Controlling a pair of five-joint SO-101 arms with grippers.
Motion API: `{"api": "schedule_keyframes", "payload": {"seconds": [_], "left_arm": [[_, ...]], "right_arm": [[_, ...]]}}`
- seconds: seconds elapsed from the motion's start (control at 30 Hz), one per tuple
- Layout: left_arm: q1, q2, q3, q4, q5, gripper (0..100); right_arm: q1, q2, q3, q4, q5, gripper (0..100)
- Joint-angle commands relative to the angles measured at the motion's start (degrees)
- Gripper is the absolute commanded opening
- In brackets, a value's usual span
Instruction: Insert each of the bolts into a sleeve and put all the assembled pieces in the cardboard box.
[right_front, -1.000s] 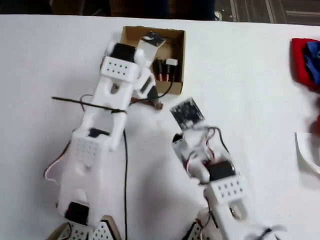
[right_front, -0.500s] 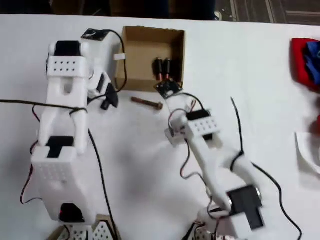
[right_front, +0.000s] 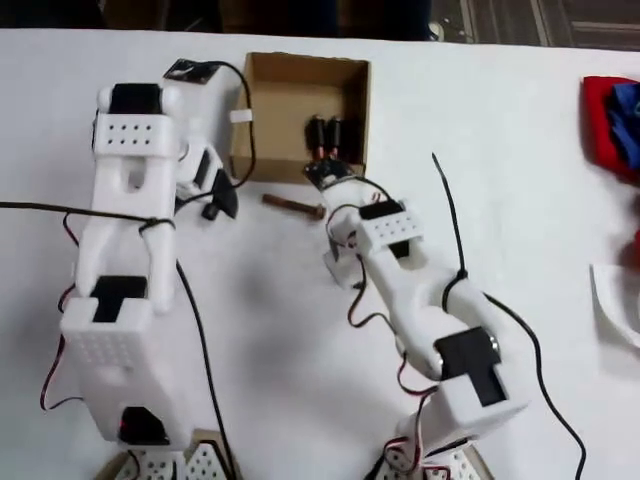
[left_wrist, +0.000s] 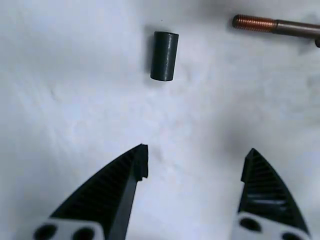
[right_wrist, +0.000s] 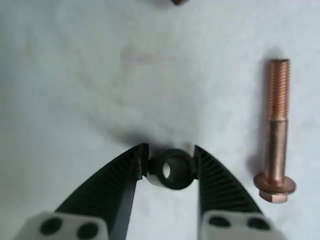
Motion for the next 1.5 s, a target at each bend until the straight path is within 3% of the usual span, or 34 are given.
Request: {"api": "schedule_keyframes", "payload": {"seconds": [0.0,0.23,0.43,1.0,1.3,1.47], "left_arm": [[-0.26,-3.96,-0.04,0.88,0.35,31],[-0.35,-3.96,-0.04,0.88,0.35,31],[-0.26,-3.96,-0.04,0.88,0.35,31],[-0.26,-4.13,-0.04,0.88,0.44,31],[-0.26,-4.13,-0.04,0.97,2.73,31],[-0.26,-4.13,-0.04,0.97,2.73,31]], "right_arm": [[-0.66,-0.04,-4.92,2.68,0.44,20.1],[-0.57,-0.04,-10.81,8.75,0.09,20.0],[-0.4,0.57,-10.64,7.16,0.0,14.1],[-0.31,1.01,-10.81,3.47,-7.74,14.1],[2.24,16.4,-18.02,5.41,-7.74,14.1],[2.07,17.8,-21.45,8.04,-7.74,13.8]]}}
